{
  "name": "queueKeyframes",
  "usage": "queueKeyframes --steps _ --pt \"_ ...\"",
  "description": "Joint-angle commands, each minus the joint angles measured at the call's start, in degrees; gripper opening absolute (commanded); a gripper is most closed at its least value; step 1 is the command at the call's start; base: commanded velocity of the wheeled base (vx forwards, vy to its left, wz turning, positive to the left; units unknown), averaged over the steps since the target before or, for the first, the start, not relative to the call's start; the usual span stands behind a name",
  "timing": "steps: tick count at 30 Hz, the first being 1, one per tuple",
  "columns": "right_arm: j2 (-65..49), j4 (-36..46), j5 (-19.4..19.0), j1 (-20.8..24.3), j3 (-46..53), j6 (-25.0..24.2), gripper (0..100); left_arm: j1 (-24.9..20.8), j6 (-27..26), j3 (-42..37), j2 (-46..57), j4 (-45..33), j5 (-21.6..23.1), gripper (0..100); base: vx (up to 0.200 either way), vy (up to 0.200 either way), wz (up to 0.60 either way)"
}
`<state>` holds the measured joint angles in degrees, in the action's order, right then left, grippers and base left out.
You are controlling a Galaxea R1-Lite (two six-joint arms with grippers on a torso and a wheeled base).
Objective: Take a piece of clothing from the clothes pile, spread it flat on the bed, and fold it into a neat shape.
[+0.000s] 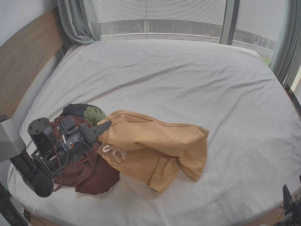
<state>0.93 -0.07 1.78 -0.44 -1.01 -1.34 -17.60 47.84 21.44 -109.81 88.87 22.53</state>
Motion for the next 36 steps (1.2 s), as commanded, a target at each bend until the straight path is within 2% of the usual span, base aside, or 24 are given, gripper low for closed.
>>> queueKeyframes --steps 1,6,19,24,36 --pt "-0.57 -0.01 -0.20 0.00 1.01 0.11 100 2.84 -4.59 -2.55 -3.30 0.08 1.38 0 0.000 0.000 0.00" --pt "-0.57 -0.01 -0.29 0.00 1.01 0.46 100 4.86 -9.87 -3.60 -6.55 0.08 1.55 0 0.000 0.000 0.00" --pt "-0.57 -0.01 -0.02 -0.09 1.01 0.81 100 5.12 -11.80 -4.22 -7.35 0.08 1.38 0 0.000 0.000 0.00" --pt "-0.57 -0.01 -0.02 -0.09 1.01 0.90 100 5.30 -14.26 -4.48 -7.52 0.08 1.47 0 0.000 0.000 0.00" --pt "-0.66 -0.19 -0.29 0.00 1.01 0.29 100 5.03 -14.53 -4.66 -7.26 -0.01 1.55 0 0.000 0.000 0.00"
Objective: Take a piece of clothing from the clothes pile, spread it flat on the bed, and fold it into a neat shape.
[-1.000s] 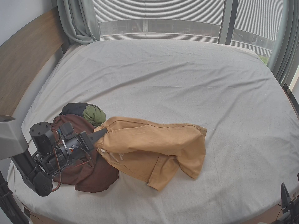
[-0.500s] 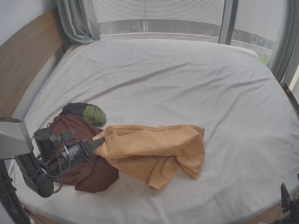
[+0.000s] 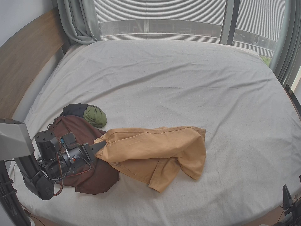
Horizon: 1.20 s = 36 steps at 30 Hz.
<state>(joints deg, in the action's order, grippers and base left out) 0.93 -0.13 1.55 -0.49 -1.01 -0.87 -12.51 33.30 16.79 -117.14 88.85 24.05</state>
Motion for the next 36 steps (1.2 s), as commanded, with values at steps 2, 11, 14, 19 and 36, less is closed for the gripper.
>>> queueKeyframes --steps 2,11,14,19,36 --pt "-0.75 -1.54 -0.32 0.05 0.40 -0.19 100 -0.06 0.01 0.00 0.16 0.10 -0.06 0 0.000 0.000 0.00" --pt "6.54 -2.77 -4.62 3.39 -10.68 -3.70 100 -0.32 0.01 0.09 0.16 0.10 -0.06 0 0.000 0.000 0.00" --pt "11.99 -2.94 -6.38 4.00 -13.49 -7.13 100 -0.32 0.01 0.09 0.24 0.10 -0.06 0 0.000 0.000 0.00" --pt "19.46 -3.29 -8.32 5.06 -19.47 -8.63 100 -0.32 0.01 0.09 0.16 0.10 0.03 0 0.000 0.000 0.00" --pt "44.95 -15.69 -13.68 6.64 -27.82 -11.88 100 -0.41 0.01 0.09 0.16 0.10 -0.06 0 0.000 0.000 0.00"
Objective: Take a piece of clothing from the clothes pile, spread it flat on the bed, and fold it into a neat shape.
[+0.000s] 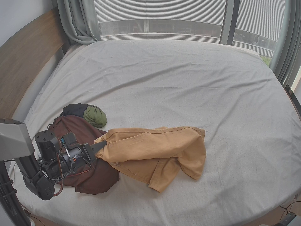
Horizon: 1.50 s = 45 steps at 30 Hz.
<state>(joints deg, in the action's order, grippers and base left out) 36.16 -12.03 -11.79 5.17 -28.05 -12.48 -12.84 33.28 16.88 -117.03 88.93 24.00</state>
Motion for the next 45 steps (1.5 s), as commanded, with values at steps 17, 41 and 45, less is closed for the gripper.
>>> queueKeyframes --steps 17,41,45 --pt "28.18 -6.60 -0.43 7.22 -11.06 -1.84 100 -0.35 -0.06 -0.36 0.14 0.01 -0.01 0 0.000 0.000 0.00" --pt "49.10 -27.25 -1.75 8.28 -3.24 -7.64 100 -0.08 0.03 -0.54 0.75 0.01 0.17 0 0.000 0.000 0.00" --pt "53.67 -32.53 -2.10 8.19 -2.45 -10.72 100 -0.08 0.03 -0.45 0.66 0.01 0.17 0 0.000 0.000 0.00"
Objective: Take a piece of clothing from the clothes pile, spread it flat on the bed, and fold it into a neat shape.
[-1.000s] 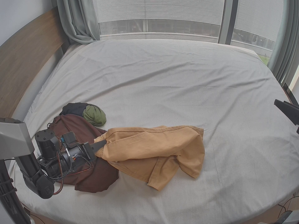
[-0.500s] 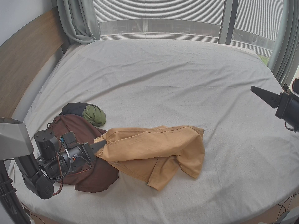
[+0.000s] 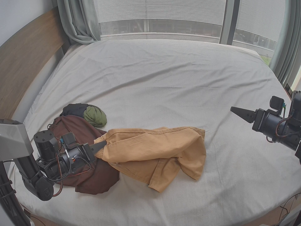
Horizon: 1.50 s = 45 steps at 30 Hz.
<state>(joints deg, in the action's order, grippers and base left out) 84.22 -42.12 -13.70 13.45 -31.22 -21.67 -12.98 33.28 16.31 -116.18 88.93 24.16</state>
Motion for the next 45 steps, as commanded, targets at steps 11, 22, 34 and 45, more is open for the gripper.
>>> queueKeyframes --steps 11,22,34,45 --pt "12.19 -7.19 -1.15 -1.49 0.99 -3.37 100 0.41 0.03 0.12 -0.45 0.01 0.01 0 0.000 0.000 0.00" --pt "23.35 -13.87 -2.91 -3.08 1.69 -5.57 100 1.91 -0.06 0.04 -0.37 0.01 1.15 0 0.000 0.000 0.00" --pt "34.16 -24.24 -5.28 -3.87 3.18 -6.89 100 1.91 -0.06 0.21 -0.45 0.01 1.15 0 0.000 0.000 0.00" --pt "41.20 -27.93 -7.22 -3.25 3.18 -7.59 100 2.79 -0.06 0.48 -0.54 -0.07 1.15 0 0.000 0.000 0.00"
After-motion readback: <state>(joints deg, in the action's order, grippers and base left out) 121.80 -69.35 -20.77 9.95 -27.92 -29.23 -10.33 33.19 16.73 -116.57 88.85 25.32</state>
